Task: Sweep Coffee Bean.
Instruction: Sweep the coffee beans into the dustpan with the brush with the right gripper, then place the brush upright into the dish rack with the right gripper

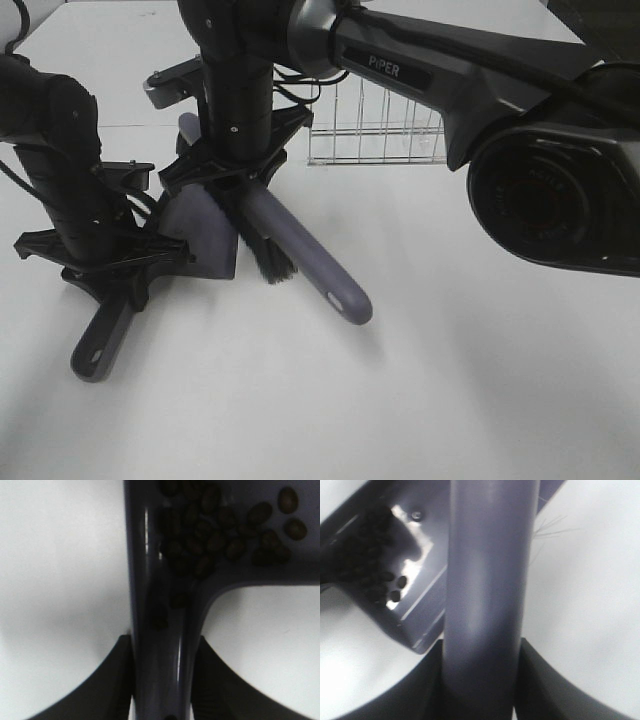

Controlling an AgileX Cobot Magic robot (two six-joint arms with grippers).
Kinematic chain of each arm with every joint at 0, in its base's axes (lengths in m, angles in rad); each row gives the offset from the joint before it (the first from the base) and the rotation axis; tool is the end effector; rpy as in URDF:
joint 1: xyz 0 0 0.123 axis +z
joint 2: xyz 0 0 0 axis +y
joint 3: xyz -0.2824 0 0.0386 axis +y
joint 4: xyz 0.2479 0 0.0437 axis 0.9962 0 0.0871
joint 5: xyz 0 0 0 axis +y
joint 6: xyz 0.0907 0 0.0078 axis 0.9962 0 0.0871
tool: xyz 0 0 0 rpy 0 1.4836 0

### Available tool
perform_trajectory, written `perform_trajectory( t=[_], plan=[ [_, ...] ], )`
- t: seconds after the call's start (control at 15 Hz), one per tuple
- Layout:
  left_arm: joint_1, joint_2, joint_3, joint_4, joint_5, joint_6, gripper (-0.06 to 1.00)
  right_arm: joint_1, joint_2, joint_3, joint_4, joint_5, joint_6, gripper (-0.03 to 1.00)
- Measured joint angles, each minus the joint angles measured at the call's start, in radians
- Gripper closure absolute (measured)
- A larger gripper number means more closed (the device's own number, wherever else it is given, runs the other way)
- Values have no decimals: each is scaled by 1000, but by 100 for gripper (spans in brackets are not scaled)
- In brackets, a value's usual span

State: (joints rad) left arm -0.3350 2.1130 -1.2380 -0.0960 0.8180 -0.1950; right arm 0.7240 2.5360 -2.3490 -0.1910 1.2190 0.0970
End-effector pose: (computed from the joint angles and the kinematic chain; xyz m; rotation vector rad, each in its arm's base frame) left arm 0.3456 -0.1271 0.0920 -0.1129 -3.0865 0.0886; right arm 0.4067 0.3380 0.1622 -0.9324 2.6773 -0.1013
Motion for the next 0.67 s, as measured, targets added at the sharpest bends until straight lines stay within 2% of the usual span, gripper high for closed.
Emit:
perform_trajectory(
  t=[0.13,0.4,0.67],
  plan=[
    [0,0,0,0,0,0,68,-11,-3,-22,-107,1,10,68],
    [0,0,0,0,0,0,68,-69,-45,-22,-103,10,16,68],
    [0,0,0,0,0,0,68,-188,-136,-3,-75,10,14,68]
  ],
)
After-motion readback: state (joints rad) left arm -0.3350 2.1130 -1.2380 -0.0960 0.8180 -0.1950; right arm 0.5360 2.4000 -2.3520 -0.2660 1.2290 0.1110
